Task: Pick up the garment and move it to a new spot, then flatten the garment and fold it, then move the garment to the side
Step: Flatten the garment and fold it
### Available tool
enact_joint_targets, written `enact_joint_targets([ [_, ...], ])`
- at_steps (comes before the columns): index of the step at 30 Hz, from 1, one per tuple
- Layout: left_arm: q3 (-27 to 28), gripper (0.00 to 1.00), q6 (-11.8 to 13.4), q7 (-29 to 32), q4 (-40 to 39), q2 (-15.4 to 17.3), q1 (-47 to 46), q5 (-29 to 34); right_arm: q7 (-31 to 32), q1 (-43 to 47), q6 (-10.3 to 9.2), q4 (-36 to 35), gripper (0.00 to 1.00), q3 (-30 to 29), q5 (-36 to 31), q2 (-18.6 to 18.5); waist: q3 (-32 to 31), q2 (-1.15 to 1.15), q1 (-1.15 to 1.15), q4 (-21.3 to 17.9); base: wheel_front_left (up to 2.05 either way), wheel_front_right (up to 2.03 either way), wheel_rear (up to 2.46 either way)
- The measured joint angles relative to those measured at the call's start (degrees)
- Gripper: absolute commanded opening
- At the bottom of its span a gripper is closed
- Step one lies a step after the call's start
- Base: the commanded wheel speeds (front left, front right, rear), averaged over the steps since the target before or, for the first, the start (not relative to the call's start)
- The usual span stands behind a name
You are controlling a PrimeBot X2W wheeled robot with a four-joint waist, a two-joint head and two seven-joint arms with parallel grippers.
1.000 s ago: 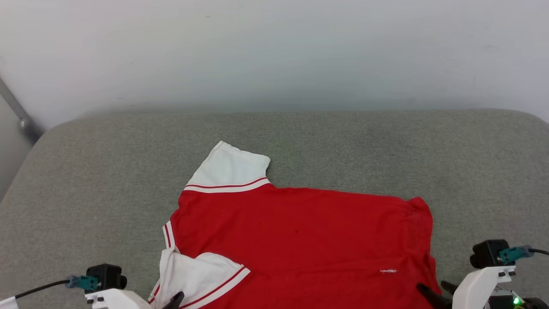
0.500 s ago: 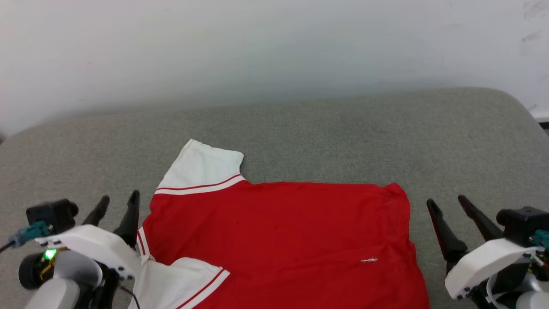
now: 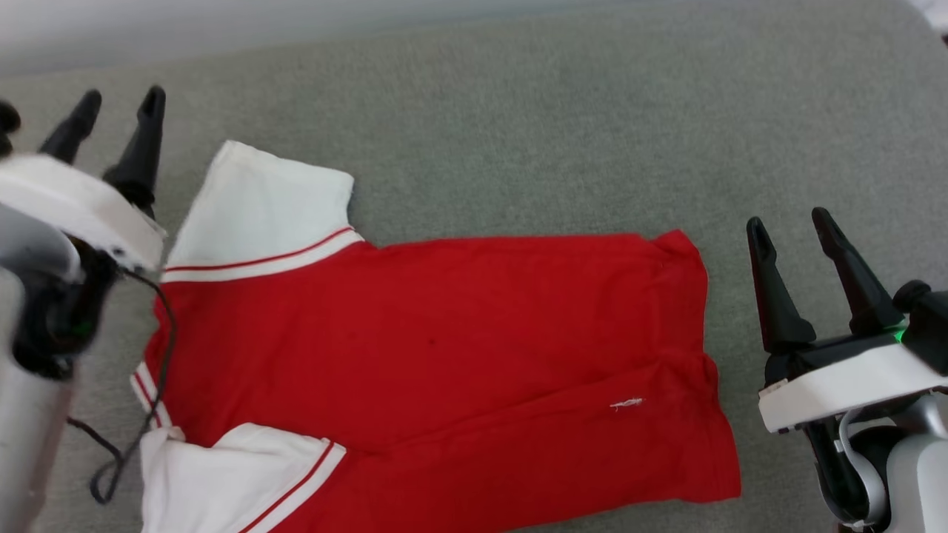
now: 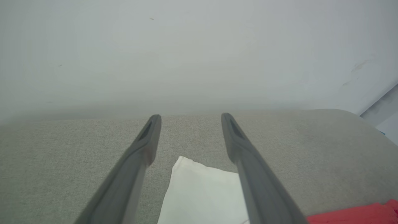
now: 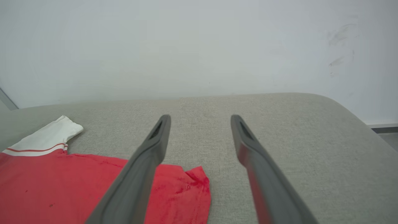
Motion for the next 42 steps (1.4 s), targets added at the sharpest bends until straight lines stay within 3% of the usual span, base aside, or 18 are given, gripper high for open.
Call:
enact_joint_targets([
  [6, -3.77, 1.00, -5.82, 15.29, 4.32, 4.33, -9.49, -3.27, -0.64, -1.16, 0.01, -0.09, 1.00, 0.85, -0.21, 1.21, 6.03, 0.00, 0.00, -2.22, 0.00, 0.00, 0.00],
  [9, -5.09, 1.00, -7.01, 23.59, 6.19, 7.08, -12.40, -5.14, -1.04, -1.35, 0.01, 0.22, 1.00, 1.43, 0.08, 1.45, 8.01, 0.00, 0.00, -3.65, 0.00, 0.00, 0.00],
  [14, -6.65, 1.00, -7.14, 34.82, 8.57, 10.36, -14.85, -7.68, -1.85, -1.52, 0.01, 1.22, 1.00, 2.24, 0.88, 1.66, 10.71, 0.00, 0.00, -5.81, 0.00, 0.00, 0.00],
  [24, -6.42, 1.00, -6.11, 42.09, 13.01, 12.23, -16.30, -11.17, -3.03, -2.00, 0.01, 3.83, 1.00, 3.53, 3.30, 1.78, 13.92, 0.00, -0.01, -9.39, 0.00, 0.00, 0.00],
  [27, -6.47, 0.00, -5.73, 42.74, 13.50, 12.06, -16.33, -11.49, -2.44, -1.99, 0.01, 4.13, 1.00, 3.32, 3.90, 1.78, 13.88, 0.00, -0.01, -9.62, 0.00, 0.00, 0.00],
  [35, -7.34, 0.00, -6.00, 38.36, 16.03, 9.28, -15.70, -10.31, 6.03, -4.39, 0.01, 5.22, 1.00, 4.37, 7.84, 0.24, 12.07, 0.00, -0.01, -8.25, 0.00, 0.00, 0.00],
  [42, -8.64, 0.00, -7.17, 34.22, 15.63, 6.35, -16.91, -8.65, 23.34, -11.96, 0.00, 9.83, 1.00, 4.81, 14.02, -5.89, 10.74, 0.00, -0.01, -4.56, 0.00, 0.00, 0.00],
])
